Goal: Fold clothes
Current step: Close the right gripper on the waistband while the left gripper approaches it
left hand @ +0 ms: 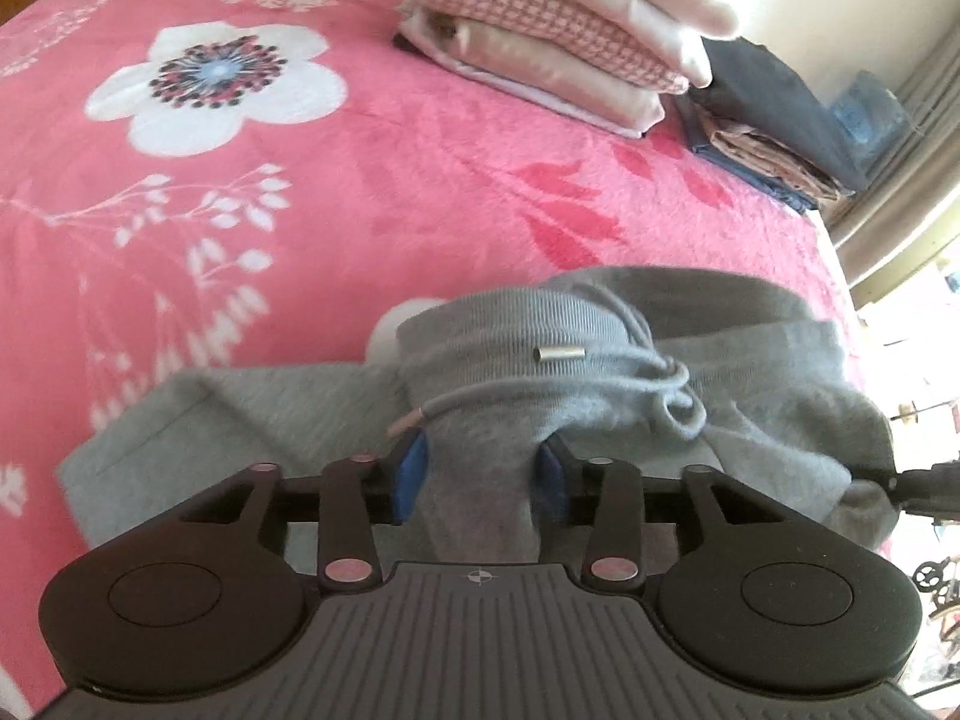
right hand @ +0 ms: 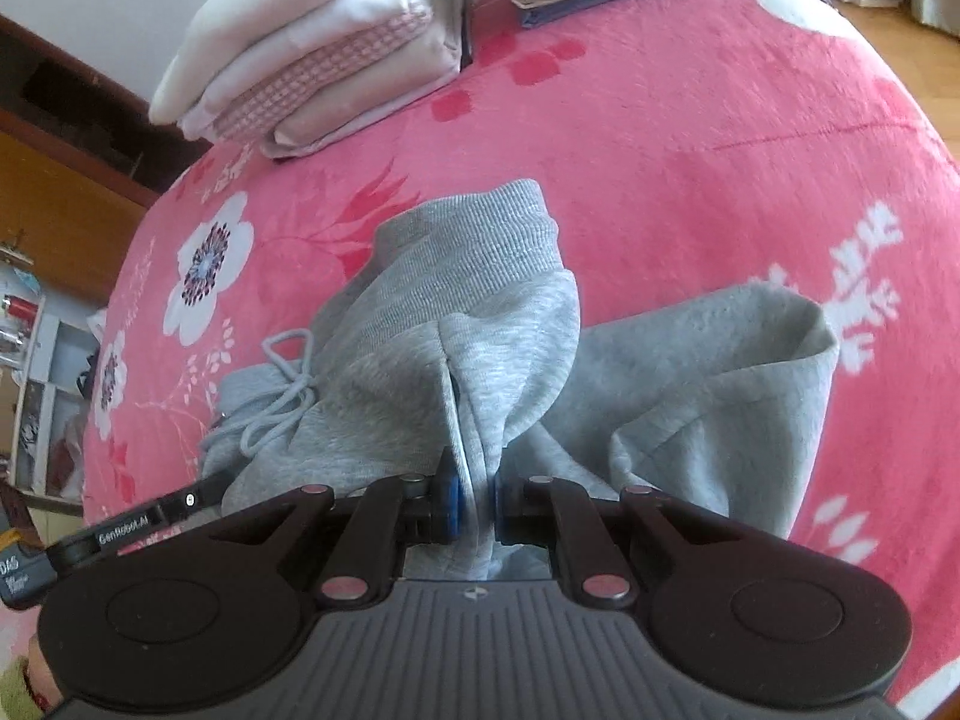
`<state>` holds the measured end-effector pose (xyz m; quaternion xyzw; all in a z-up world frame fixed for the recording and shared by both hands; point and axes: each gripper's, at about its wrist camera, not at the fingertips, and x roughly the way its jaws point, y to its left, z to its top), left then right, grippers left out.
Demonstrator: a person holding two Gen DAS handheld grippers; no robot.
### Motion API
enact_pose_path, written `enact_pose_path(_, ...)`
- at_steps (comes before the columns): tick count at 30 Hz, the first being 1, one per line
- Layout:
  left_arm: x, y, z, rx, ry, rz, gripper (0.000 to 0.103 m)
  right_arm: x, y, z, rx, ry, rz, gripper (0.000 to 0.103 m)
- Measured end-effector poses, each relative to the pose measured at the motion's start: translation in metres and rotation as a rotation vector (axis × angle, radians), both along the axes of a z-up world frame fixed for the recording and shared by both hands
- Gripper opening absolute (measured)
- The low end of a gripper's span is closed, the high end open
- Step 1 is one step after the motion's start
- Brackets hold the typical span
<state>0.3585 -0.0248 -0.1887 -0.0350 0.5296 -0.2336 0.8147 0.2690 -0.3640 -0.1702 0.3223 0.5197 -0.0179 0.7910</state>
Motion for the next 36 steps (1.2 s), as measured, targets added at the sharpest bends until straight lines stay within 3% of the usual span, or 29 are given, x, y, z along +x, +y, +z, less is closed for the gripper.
enact_pose_path(4,0.011,-0.006,-0.013,-0.064,0.095,0.022,0.049,-0.005,-0.009,-0.006,0.005,0.006,-0.008,0.011)
enact_pose_path(8,0.012,-0.004,-0.009,-0.091,0.120,0.046,0.050,-0.003,-0.017,-0.004,0.005,-0.017,0.012,0.013)
enact_pose_path(11,0.013,0.010,-0.003,-0.125,0.131,0.100,0.054,0.007,-0.021,0.008,-0.017,-0.069,0.043,0.019)
enact_pose_path(13,0.014,0.020,0.000,-0.142,0.137,0.143,0.055,0.015,-0.028,0.017,-0.036,-0.110,0.046,0.037)
enact_pose_path(15,0.017,0.025,0.000,-0.141,0.140,0.160,0.055,0.022,-0.038,0.023,-0.040,-0.151,0.025,0.046)
enact_pose_path(18,0.023,0.021,-0.002,-0.123,0.145,0.148,0.057,0.035,-0.051,0.024,-0.048,-0.171,-0.001,0.048)
enact_pose_path(20,0.026,0.014,-0.003,-0.121,0.143,0.124,0.065,0.047,-0.053,0.025,-0.069,-0.181,0.016,0.048)
enact_pose_path(24,0.031,-0.002,-0.010,-0.097,0.151,0.087,0.067,0.088,-0.016,0.025,-0.144,-0.219,0.319,0.050)
enact_pose_path(26,0.030,-0.008,-0.014,-0.064,0.155,0.075,0.067,0.112,0.014,0.021,-0.191,-0.240,0.545,0.062)
enact_pose_path(28,0.028,-0.012,-0.017,-0.011,0.150,0.051,0.067,0.130,0.030,0.007,-0.178,-0.179,0.663,0.085)
enact_pose_path(36,0.011,-0.005,-0.024,0.014,0.127,0.032,0.067,0.199,0.083,-0.056,-0.075,0.128,1.049,0.090)
